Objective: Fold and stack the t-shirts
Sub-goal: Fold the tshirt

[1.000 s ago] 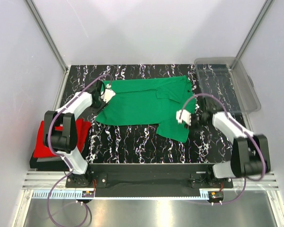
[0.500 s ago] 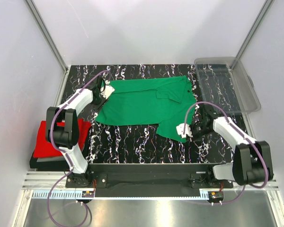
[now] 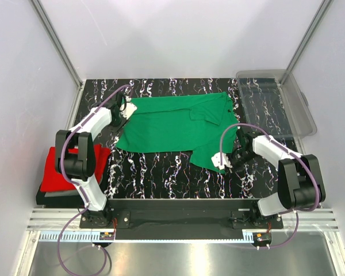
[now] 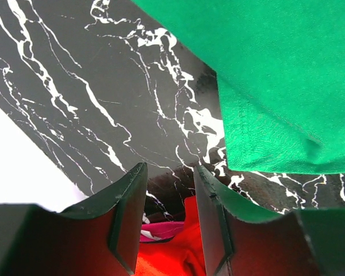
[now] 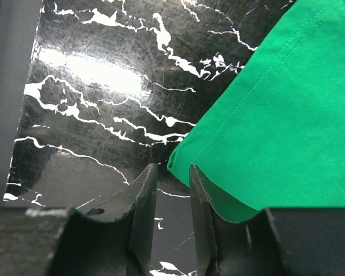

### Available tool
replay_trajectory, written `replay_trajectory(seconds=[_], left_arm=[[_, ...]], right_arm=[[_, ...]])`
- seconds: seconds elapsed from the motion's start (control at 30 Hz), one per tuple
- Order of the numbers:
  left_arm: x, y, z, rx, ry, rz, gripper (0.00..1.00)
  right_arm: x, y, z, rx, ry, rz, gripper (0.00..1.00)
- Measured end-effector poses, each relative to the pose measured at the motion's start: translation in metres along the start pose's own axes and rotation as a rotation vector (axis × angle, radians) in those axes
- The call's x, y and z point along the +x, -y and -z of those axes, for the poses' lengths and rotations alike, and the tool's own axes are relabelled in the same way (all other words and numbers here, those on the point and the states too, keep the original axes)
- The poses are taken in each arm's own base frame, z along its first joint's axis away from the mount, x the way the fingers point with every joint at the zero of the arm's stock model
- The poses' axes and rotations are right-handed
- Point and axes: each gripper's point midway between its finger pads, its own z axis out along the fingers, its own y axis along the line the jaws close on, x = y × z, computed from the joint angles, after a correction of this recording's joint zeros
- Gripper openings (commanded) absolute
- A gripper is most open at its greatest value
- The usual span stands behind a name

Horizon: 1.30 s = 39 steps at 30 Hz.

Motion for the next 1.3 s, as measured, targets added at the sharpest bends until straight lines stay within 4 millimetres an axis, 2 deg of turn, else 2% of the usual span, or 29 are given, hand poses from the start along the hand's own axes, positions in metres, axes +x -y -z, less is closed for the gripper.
replay_trajectory(seconds=[0.47,0.53,0.63,0.7,0.83,1.0,1.13,1.3], left_arm=[[0.004,-0.006,0.0,-0.021,-0.015,0.007,0.44],[0.005,-0.007,0.001,-0.026,-0.018,0.005,0.45],[0.006,-0.009,0.001,-0.034,-0.024,-0.003,0.45],[0.006,-0.01,0.001,-0.039,-0.027,-0.008,0.45],[0.007,-0.012,0.002,-0.043,-0.027,-0.023,0.45],[0.019,-0.012,0.005,-0.029,-0.035,-0.038,0.38],[0.028,-0.002,0.006,0.025,-0.038,-0.047,0.45],[0.029,0.015,0.006,0.119,-0.025,-0.044,0.44]], right_arm=[[0.007,0.004,-0.008,-0.018,-0.027,0.033,0.34],[0.008,0.005,-0.01,-0.021,-0.032,0.039,0.19],[0.009,0.005,-0.012,-0.026,-0.039,0.039,0.03],[0.01,0.005,-0.012,-0.026,-0.046,0.036,0.01],[0.014,0.005,-0.011,-0.025,-0.066,0.024,0.0],[0.013,0.007,-0.005,0.0,-0.088,-0.008,0.0],[0.009,0.015,0.004,0.051,-0.093,-0.041,0.0],[0.01,0.02,0.005,0.078,-0.099,-0.077,0.0]])
